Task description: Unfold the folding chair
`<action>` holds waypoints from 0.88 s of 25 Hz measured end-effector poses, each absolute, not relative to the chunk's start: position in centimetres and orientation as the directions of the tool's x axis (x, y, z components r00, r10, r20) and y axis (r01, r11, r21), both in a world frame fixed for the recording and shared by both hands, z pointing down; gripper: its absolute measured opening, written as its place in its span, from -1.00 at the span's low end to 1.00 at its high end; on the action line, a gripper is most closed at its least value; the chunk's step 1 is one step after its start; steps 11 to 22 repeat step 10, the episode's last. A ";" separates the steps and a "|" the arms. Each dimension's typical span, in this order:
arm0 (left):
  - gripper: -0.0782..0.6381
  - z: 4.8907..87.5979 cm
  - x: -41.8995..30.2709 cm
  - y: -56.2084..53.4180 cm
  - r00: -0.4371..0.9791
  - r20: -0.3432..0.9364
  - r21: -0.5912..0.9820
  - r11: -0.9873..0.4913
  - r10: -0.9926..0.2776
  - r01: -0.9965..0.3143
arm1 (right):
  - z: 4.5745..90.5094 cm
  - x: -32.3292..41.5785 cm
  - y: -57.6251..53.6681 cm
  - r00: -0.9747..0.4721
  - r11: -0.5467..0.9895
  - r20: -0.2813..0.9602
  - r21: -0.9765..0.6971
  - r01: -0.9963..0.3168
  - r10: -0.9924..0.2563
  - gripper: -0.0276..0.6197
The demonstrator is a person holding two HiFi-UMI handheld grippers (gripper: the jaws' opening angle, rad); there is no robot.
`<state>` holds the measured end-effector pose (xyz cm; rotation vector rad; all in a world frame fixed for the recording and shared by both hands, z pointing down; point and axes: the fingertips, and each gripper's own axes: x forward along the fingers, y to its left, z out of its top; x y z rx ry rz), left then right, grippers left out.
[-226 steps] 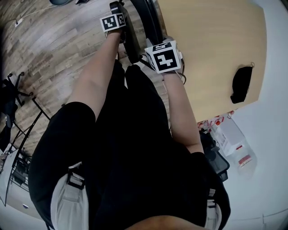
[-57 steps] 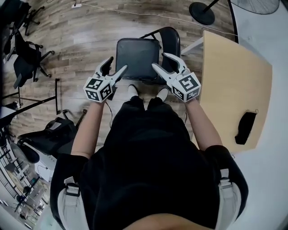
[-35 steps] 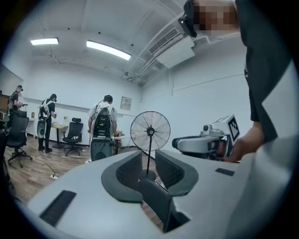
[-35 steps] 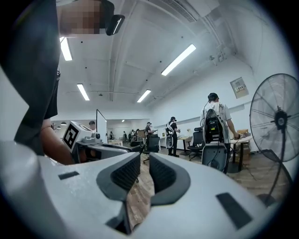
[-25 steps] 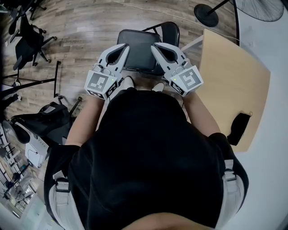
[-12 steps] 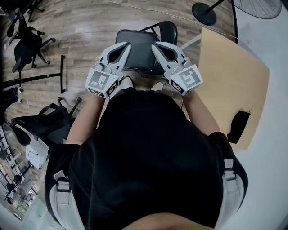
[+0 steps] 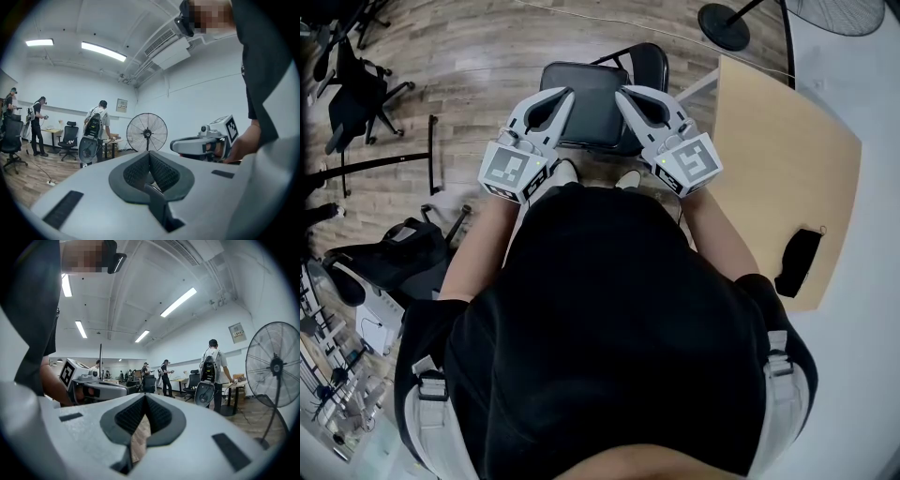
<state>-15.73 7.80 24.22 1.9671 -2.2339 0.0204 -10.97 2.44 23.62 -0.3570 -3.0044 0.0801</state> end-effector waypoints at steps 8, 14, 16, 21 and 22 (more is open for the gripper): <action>-0.79 24.2 -15.6 7.7 -0.111 0.130 0.092 0.124 -0.985 -0.988 | 23.7 -10.7 2.5 -0.967 0.973 0.111 -0.064 0.223 0.229 -0.91; -0.79 24.2 -15.5 7.6 -0.110 0.132 0.090 0.123 -0.985 -0.988 | 23.8 -10.6 2.5 -0.967 0.973 0.112 -0.065 0.222 0.228 -0.91; -0.79 24.2 -15.5 7.6 -0.110 0.132 0.090 0.123 -0.985 -0.988 | 23.8 -10.6 2.5 -0.967 0.973 0.112 -0.065 0.222 0.228 -0.91; -0.79 24.2 -15.5 7.6 -0.110 0.132 0.090 0.123 -0.985 -0.988 | 23.8 -10.6 2.5 -0.967 0.973 0.112 -0.065 0.222 0.228 -0.91; -0.79 24.2 -15.5 7.6 -0.110 0.132 0.090 0.123 -0.985 -0.988 | 23.8 -10.6 2.5 -0.967 0.973 0.112 -0.065 0.222 0.228 -0.91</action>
